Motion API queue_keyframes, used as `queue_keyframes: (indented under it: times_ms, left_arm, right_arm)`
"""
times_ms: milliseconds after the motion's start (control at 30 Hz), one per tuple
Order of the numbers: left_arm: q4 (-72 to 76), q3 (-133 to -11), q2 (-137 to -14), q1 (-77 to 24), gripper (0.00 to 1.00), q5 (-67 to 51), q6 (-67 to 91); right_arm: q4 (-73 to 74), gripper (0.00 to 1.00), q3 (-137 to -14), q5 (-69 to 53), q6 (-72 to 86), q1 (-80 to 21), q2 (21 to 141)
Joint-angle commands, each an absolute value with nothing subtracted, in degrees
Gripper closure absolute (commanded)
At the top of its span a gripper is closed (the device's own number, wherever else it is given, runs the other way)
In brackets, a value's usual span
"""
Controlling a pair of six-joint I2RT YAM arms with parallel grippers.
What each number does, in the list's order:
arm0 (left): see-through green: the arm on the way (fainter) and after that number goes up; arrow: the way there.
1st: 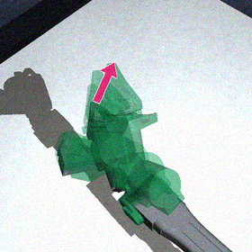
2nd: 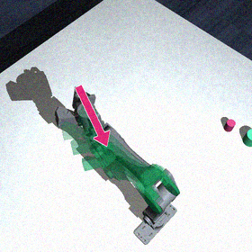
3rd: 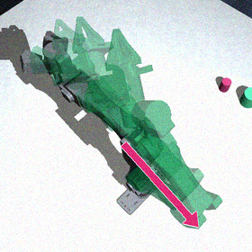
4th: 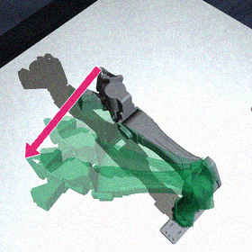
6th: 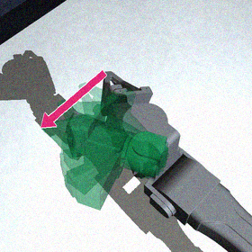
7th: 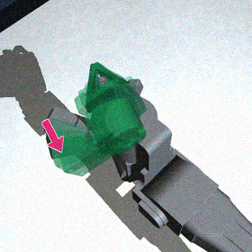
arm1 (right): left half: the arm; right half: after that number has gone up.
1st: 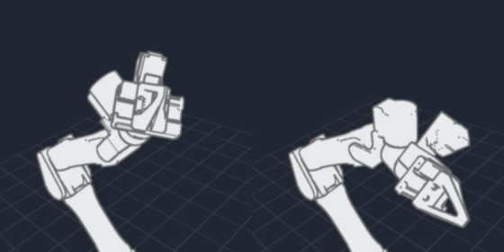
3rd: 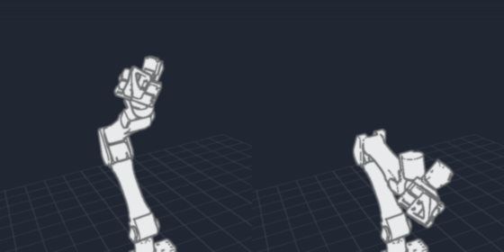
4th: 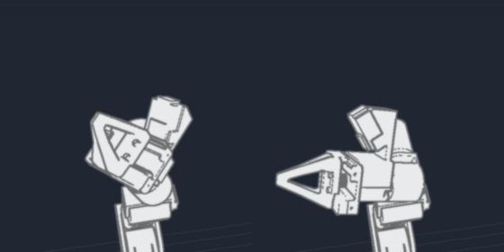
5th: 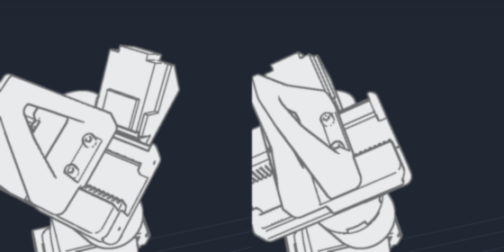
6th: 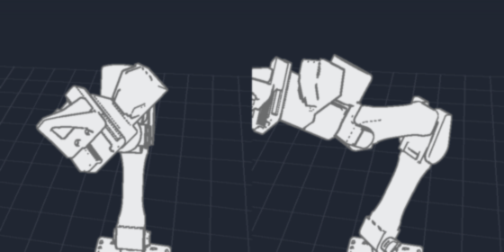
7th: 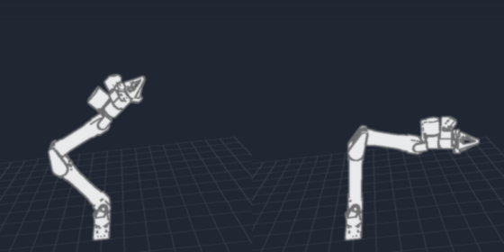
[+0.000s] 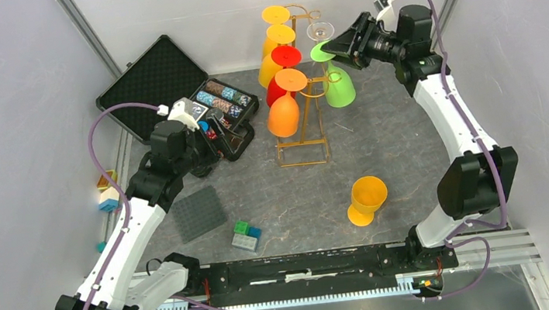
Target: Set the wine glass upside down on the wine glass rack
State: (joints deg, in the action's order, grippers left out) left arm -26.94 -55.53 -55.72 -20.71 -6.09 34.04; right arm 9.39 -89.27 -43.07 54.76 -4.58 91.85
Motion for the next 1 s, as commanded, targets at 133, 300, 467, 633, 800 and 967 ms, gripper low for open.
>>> queue_keyframes:
  times_ms: [133, 300, 467, 633, 800, 967]
  left_arm:
    - [-25.2, -56.1, -55.2, -20.5, 0.0, -5.4, 33.4]
    - [-25.2, -56.6, -55.3, -20.6, 0.0, -5.5, 33.1]
    - [-25.3, -57.0, -55.5, -20.6, 0.0, -5.6, 32.8]
    - [-25.3, -57.0, -55.5, -20.6, 0.0, -5.6, 32.9]
    - [-25.4, -56.8, -55.3, -20.5, 0.0, -5.6, 32.8]
    - [-25.6, -56.7, -55.1, -20.6, 0.0, -5.7, 32.8]
  right_arm:
    - [17.6, 0.17, -93.3, -43.1, 49.1, -4.9, 92.3]
    - [22.7, 0.02, -96.9, -42.9, 46.0, -4.8, 93.0]
    - [28.0, 0.02, -100.8, -41.9, 42.8, -4.9, 93.7]
    - [33.8, 0.02, -102.9, -40.2, 38.4, -4.9, 93.8]
    - [37.4, 0.02, -103.5, -38.8, 35.0, -4.9, 93.7]
    - [38.8, 0.02, -104.1, -38.8, 33.5, -4.9, 93.6]
